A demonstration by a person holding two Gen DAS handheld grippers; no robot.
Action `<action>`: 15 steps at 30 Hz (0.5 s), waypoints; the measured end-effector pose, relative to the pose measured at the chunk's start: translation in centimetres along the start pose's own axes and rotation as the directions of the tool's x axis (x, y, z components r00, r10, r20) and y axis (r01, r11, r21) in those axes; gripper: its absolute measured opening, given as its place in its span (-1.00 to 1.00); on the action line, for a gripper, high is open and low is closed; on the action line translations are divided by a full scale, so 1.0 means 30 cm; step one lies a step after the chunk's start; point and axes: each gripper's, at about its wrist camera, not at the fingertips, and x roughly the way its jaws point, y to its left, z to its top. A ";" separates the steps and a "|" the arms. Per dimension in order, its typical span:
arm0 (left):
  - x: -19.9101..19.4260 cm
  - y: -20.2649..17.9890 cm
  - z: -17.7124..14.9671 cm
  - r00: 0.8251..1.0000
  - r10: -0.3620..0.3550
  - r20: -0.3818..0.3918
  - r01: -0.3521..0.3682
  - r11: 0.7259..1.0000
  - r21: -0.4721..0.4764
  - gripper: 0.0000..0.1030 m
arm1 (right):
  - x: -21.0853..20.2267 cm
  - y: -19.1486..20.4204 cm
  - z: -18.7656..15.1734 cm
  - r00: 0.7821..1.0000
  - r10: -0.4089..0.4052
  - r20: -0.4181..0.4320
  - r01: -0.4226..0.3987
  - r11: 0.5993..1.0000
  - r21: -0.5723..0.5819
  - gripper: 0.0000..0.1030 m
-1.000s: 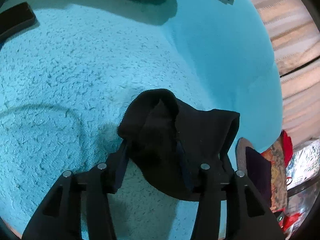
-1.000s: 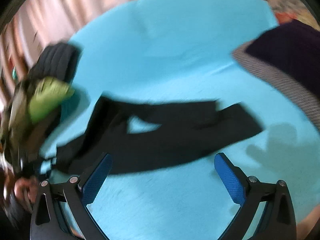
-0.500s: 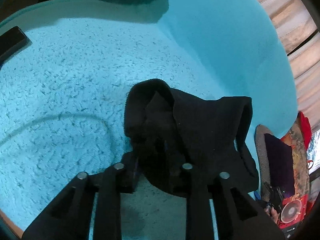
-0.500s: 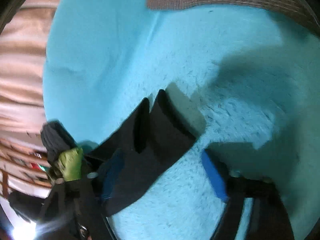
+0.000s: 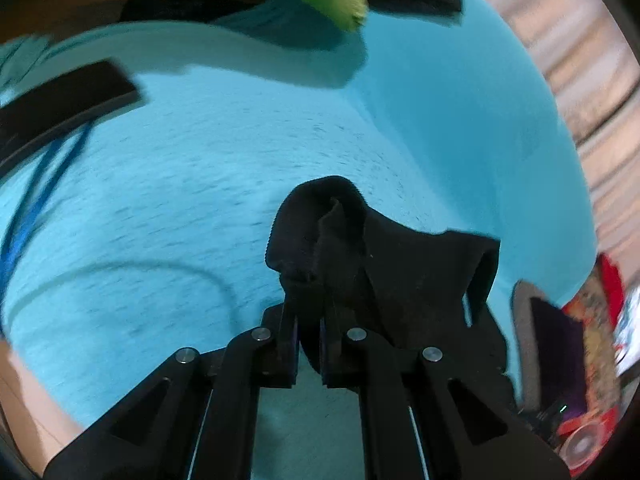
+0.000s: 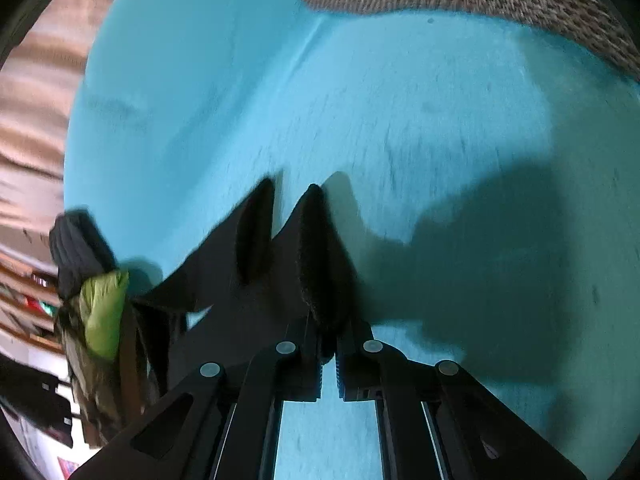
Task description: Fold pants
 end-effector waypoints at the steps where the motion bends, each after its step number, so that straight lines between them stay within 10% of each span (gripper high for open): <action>1: -0.019 0.025 0.007 1.000 -0.006 -0.005 0.006 1.000 -0.021 -0.91 | -0.018 0.006 -0.035 1.000 0.010 -0.016 -0.010 1.000 -0.006 -0.94; 8: -0.149 0.124 -0.007 0.999 0.030 -0.013 -0.031 0.997 -0.070 -0.90 | -0.077 -0.008 -0.249 0.992 0.061 -0.114 -0.063 0.998 -0.018 -0.94; 15: -0.187 0.132 -0.002 0.983 0.160 0.091 -0.152 0.984 -0.096 -0.33 | -0.136 0.073 -0.163 0.983 -0.139 0.122 0.155 0.979 -0.134 -0.52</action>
